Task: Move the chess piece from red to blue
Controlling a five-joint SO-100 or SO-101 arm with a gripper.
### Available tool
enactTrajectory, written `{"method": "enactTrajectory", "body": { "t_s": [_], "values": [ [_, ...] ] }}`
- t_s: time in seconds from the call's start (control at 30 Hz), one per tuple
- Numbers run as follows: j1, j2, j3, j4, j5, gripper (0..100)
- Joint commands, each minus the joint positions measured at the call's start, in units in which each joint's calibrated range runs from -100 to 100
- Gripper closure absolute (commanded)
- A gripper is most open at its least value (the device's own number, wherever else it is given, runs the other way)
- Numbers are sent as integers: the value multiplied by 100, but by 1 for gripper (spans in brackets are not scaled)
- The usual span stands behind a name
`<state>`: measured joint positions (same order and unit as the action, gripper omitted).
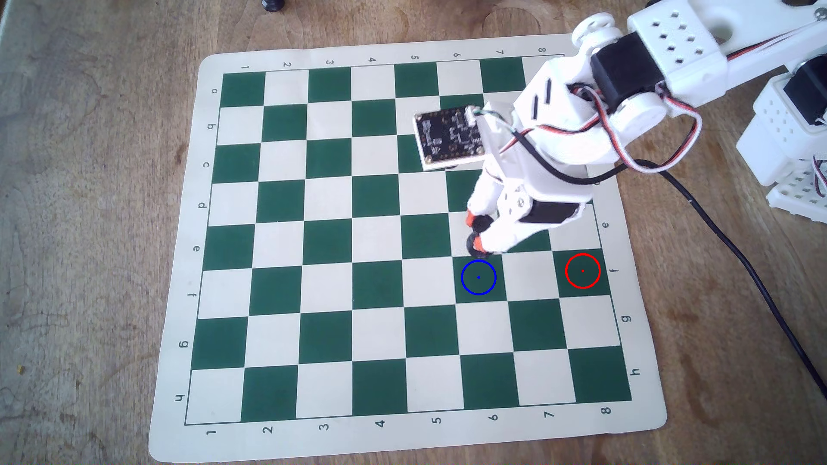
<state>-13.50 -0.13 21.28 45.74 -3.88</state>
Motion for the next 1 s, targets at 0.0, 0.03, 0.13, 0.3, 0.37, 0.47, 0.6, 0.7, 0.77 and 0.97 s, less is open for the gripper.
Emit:
{"method": "enactTrajectory", "body": {
  "t_s": [0.0,0.03,0.13,0.3,0.37,0.47,0.6,0.7,0.77,0.97],
  "values": [
    [-47,-38,-460,-94,-5,100],
    [-78,-21,-460,-102,-10,100],
    [-211,80,-460,-167,-29,100],
    [-281,310,-669,-233,-44,100],
    [-281,369,-723,-233,-44,100],
    [-242,462,-805,-233,-34,100],
    [-219,471,-796,-225,-39,100],
    [-250,479,-759,-225,-44,100],
    [-258,505,-741,-225,-68,100],
    [-227,624,-741,-274,-78,100]
  ]
}}
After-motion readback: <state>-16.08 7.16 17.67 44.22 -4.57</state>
